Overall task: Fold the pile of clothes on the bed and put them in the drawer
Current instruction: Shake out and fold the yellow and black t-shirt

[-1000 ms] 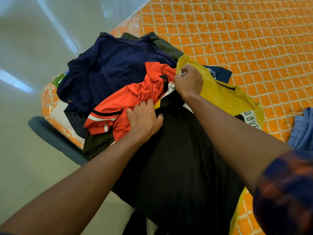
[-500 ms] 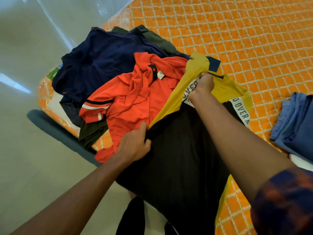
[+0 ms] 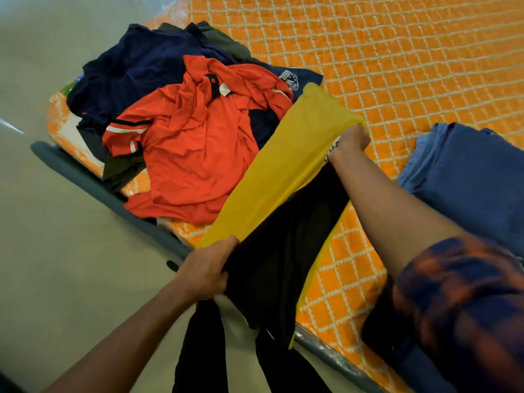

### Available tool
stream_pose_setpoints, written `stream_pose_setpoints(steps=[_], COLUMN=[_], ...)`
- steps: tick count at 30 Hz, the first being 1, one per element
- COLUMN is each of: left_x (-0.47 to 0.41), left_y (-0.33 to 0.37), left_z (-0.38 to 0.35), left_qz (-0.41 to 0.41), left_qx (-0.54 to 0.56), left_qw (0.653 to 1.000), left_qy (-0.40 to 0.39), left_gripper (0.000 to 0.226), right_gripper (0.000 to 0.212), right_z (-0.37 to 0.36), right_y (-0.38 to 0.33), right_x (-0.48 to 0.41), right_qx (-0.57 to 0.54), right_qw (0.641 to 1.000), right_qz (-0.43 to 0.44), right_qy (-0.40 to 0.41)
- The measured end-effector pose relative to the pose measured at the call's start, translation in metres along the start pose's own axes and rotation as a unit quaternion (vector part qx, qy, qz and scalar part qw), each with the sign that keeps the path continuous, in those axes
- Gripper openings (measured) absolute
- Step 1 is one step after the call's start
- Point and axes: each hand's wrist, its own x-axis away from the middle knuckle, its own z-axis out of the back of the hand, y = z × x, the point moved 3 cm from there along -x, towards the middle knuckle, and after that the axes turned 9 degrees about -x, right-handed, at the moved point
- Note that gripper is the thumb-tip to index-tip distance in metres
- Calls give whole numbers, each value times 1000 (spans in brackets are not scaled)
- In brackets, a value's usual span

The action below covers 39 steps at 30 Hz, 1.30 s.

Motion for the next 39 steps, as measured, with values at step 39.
stream_pose_setpoints(steps=[39], left_x=[7], left_y=[-6], left_z=[-68], left_qz=[290], left_qx=[351], left_qw=[883], left_qy=[-116], left_gripper=[26], right_gripper=[44], right_z=[342], right_y=[184], right_x=[193], right_qx=[246], right_qw=[946], right_qz=[-57], right_qy=[-201])
